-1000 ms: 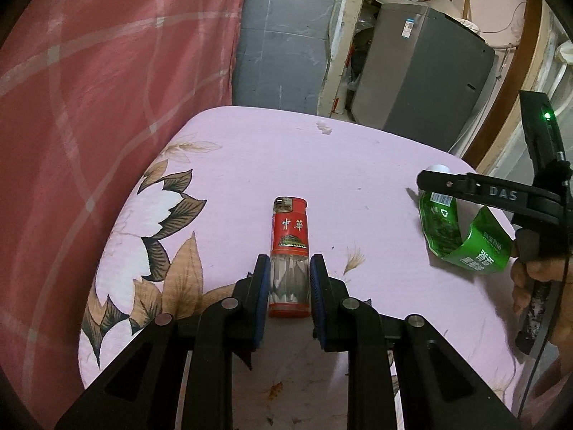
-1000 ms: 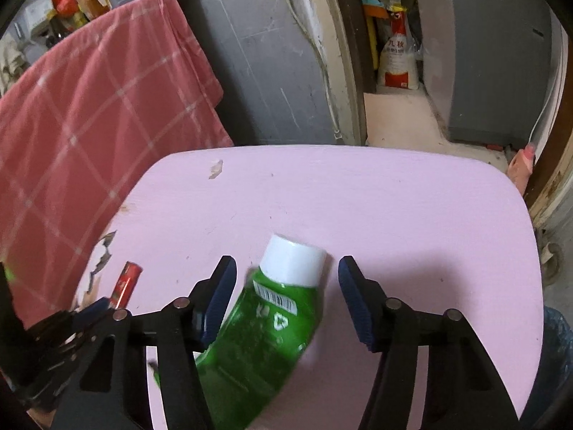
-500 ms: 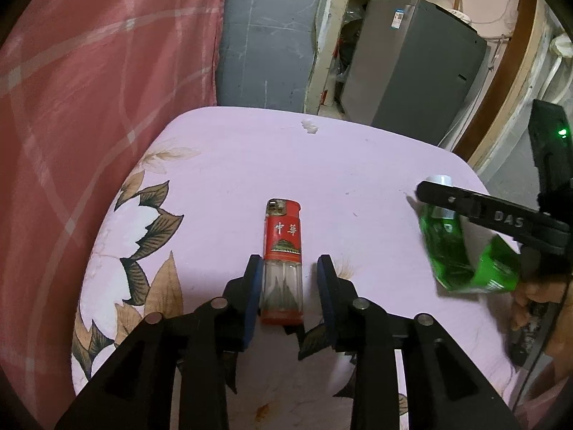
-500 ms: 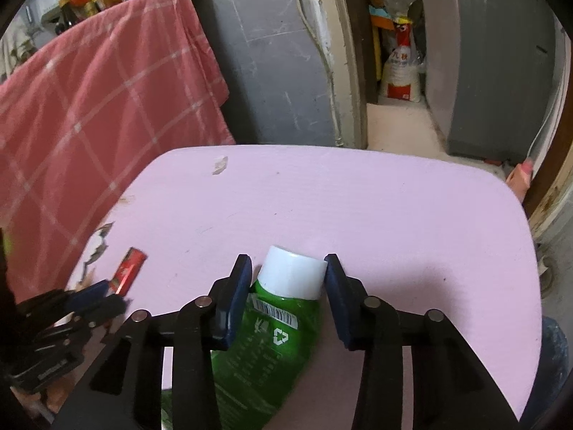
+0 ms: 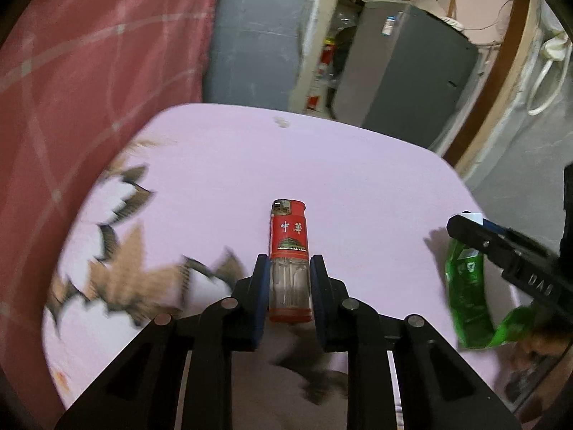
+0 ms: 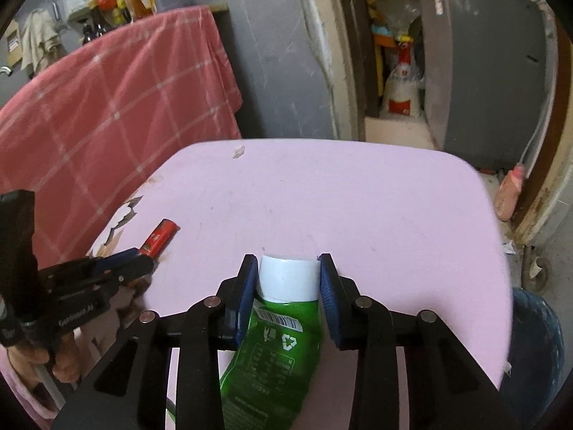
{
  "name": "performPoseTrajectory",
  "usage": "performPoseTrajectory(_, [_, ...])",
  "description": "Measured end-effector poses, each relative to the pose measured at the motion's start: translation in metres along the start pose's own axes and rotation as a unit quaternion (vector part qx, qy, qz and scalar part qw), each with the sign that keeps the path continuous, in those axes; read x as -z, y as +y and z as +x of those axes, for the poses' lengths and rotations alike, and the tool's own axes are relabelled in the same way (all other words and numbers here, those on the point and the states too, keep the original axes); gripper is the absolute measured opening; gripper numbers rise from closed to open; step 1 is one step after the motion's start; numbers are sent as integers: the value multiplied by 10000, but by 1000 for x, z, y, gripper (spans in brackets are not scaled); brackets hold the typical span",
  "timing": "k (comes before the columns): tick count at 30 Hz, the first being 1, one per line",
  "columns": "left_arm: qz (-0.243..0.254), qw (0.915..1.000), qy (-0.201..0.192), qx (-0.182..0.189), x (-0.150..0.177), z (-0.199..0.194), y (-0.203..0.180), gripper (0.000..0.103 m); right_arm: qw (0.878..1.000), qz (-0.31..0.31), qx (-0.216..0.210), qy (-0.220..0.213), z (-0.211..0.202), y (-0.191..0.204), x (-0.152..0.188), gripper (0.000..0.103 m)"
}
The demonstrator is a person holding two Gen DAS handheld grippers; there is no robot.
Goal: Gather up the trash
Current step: 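Carry the red lighter and green tube over the trash bin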
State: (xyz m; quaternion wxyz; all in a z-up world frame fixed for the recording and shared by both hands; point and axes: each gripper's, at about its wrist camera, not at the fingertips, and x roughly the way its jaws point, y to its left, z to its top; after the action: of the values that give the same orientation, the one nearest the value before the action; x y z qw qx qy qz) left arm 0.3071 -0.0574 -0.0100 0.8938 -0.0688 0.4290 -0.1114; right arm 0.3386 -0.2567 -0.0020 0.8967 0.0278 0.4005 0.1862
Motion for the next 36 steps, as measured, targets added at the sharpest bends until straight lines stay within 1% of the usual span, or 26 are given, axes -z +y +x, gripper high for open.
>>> performPoseTrajectory(5, [162,9997,-74,144,13,-2,-32,18,9974,-24,365,-620,-35,-7,23,32])
performPoseTrajectory(8, [263,9992,-149,247,19,-4,-50,18,9952,67,468,-861,-48,-15,31,32])
performPoseTrajectory(12, [436,9978,-322,394,24,-10,-77,18,9918,322,522,-1122,-68,-38,34,31])
performPoseTrajectory(15, [490,9964,-404,561,26,-11,-99,18,9890,524,582,-1257,-83,-54,39,31])
performPoseTrajectory(19, [590,9944,-474,737,24,-7,-129,18,9833,678,798,-1488,-106,-78,43,31])
performPoseTrajectory(23, [716,9918,-526,916,19,4,-164,18,9752,971,990,-1727,-128,-109,49,31])
performPoseTrajectory(29, [903,9878,-497,1171,20,21,-214,18,9633,1301,1329,-1933,-148,-150,59,31])
performPoseTrajectory(32, [989,9856,-481,1288,20,28,-233,18,9566,1536,1425,-2024,-156,-169,63,31])
performPoseTrajectory(36, [1110,9829,-437,1406,23,39,-257,18,9508,1672,1585,-2072,-162,-186,69,31])
